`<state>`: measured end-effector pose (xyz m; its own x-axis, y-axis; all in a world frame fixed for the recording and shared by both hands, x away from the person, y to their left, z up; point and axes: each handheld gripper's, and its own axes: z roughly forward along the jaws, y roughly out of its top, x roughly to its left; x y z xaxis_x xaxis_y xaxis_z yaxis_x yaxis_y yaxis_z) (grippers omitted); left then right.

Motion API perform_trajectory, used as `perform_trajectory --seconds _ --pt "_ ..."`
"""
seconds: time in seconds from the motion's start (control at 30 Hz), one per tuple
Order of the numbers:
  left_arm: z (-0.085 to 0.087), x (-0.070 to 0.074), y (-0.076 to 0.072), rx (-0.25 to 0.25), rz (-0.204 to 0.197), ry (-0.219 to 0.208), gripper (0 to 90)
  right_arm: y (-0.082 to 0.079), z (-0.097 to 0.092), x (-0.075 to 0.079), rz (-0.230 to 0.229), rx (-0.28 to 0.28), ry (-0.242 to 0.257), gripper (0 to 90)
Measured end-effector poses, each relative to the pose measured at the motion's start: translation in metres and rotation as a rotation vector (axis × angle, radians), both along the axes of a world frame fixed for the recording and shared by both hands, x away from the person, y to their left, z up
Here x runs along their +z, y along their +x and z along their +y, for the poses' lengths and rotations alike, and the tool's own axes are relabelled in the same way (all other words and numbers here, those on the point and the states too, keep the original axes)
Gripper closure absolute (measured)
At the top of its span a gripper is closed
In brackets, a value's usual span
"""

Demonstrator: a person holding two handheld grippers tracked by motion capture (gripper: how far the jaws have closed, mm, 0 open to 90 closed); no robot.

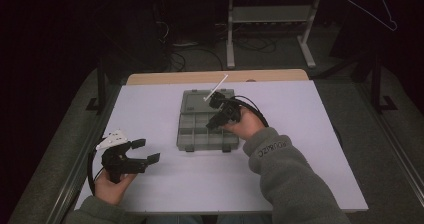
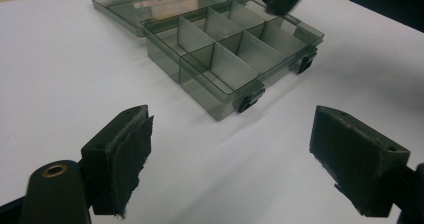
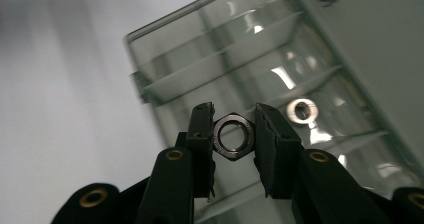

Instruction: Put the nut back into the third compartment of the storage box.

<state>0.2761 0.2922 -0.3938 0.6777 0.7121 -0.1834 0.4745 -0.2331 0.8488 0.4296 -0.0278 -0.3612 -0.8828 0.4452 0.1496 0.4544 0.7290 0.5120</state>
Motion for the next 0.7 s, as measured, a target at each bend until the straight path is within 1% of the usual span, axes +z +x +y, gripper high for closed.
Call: perform_trajectory --seconds 0.03,0.1,0.17,0.2,0.23,0.27,0.3,0.33,0.57,0.6,0.7 --pt "0.000 0.000 0.000 0.000 0.000 0.000 16.2 0.000 0.000 0.000 0.000 0.000 0.000 69.4" --pt "0.000 0.000 0.000 -0.002 0.001 -0.001 16.2 0.010 -0.003 -0.002 -0.002 -0.031 -0.005 69.4" --pt "0.000 0.000 -0.001 -0.003 -0.001 -0.002 16.3 0.020 -0.006 -0.007 0.004 -0.069 0.002 69.4" --pt "0.001 0.000 0.000 -0.003 0.000 -0.002 16.2 0.027 -0.008 -0.012 0.009 -0.097 0.006 69.3" --pt "0.001 0.000 0.000 -0.003 0.000 -0.002 16.2 0.027 -0.008 -0.012 0.009 -0.097 0.006 69.3" --pt "0.001 0.000 0.000 -0.005 0.000 0.002 16.2 0.033 -0.009 -0.017 0.013 -0.122 0.007 69.3" --pt "0.001 0.000 0.000 -0.007 -0.001 0.002 16.2 0.033 -0.009 -0.017 0.013 -0.122 0.007 69.3" --pt "0.000 0.000 0.000 -0.009 -0.003 0.000 16.2 0.037 -0.009 -0.023 0.017 -0.140 -0.001 69.3" --pt "0.001 0.001 -0.001 -0.006 -0.003 0.000 16.2 0.044 -0.008 -0.033 0.033 -0.163 -0.012 69.1" --pt "0.000 0.001 -0.001 -0.006 -0.003 -0.001 16.2 0.045 -0.008 -0.035 0.029 -0.163 -0.012 68.2" --pt "0.000 0.001 -0.002 -0.006 -0.002 0.000 16.2 0.044 -0.008 -0.034 0.027 -0.169 0.000 65.6"
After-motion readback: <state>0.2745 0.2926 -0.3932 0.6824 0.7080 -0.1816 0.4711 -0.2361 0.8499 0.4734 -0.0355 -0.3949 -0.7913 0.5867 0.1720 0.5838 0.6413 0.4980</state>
